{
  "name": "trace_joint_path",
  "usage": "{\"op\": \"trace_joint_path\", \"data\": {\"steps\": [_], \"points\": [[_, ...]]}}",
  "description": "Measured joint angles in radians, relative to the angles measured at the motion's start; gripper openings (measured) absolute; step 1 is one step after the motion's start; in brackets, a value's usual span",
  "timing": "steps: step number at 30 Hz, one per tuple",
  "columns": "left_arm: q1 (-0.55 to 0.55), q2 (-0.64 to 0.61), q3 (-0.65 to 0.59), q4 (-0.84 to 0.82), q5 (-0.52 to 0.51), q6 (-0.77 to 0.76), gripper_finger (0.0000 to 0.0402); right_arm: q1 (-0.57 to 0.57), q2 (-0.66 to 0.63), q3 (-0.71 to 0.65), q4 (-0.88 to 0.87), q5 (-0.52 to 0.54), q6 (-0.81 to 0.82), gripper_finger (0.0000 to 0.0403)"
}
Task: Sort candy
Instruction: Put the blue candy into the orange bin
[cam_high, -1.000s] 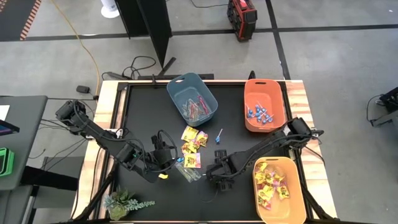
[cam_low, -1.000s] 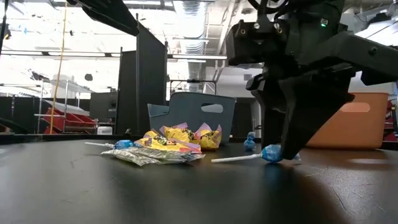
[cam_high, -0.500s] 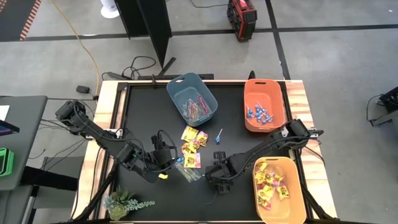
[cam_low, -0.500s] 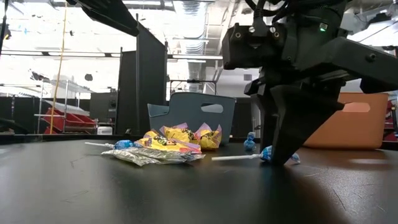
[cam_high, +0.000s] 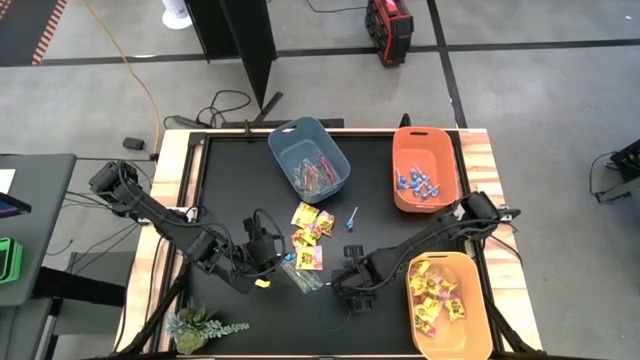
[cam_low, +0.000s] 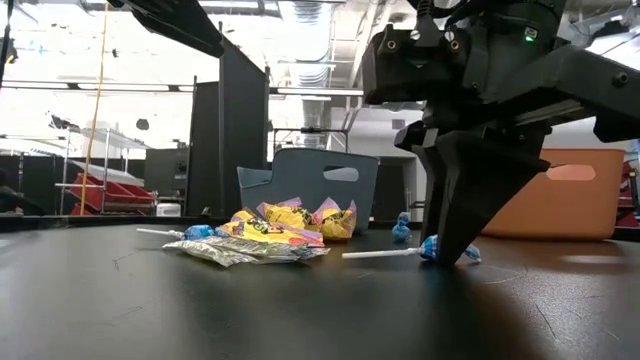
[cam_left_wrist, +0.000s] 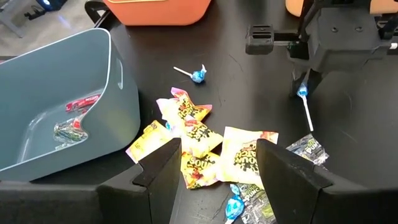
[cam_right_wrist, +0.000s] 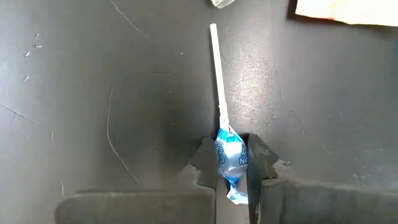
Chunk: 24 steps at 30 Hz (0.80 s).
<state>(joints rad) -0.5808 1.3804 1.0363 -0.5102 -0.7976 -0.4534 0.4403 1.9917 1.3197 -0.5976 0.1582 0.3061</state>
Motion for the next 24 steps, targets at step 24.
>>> {"op": "trace_joint_path", "data": {"steps": [24], "points": [[0.000, 0.000, 0.000, 0.000, 0.000, 0.001, 0.0201, 0.095, -0.518, 0.001, 0.322, -0.193, -0.415, 0.0048]]}}
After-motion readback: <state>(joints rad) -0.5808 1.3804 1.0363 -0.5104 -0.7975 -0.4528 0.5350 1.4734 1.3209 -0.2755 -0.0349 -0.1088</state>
